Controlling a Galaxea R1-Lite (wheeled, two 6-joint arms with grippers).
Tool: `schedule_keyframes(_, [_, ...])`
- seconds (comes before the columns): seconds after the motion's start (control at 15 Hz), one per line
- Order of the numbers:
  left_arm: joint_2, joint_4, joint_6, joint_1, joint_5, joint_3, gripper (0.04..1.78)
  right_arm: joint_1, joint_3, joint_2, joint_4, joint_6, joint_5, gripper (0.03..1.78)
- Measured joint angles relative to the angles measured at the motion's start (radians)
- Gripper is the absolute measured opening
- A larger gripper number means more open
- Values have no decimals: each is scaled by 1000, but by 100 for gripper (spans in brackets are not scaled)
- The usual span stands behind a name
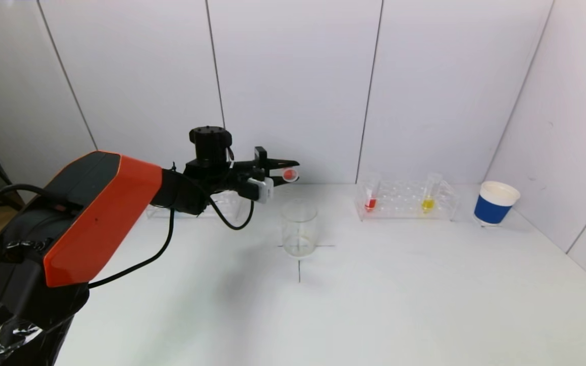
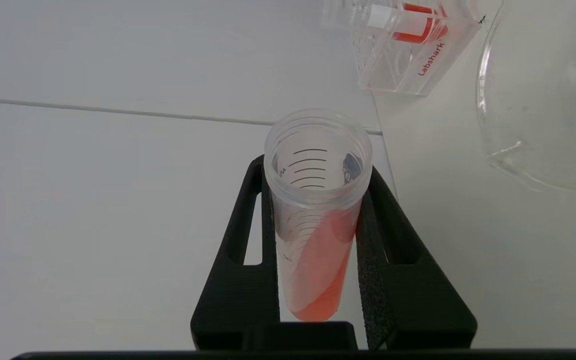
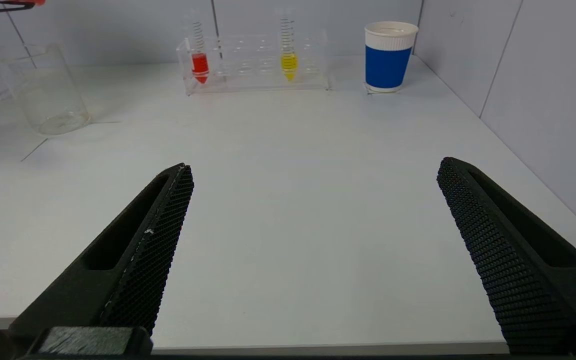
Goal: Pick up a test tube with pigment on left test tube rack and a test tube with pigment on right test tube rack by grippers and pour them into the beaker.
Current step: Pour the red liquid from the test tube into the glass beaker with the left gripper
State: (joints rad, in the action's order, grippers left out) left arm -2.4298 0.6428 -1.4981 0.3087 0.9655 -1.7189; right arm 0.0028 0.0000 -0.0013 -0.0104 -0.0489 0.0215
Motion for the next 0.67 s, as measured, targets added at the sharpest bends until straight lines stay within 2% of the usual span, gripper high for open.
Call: schedule_keyframes(0.67, [-3,0,-107,13,-18,-3,46,1,0,0,0,0,0,177])
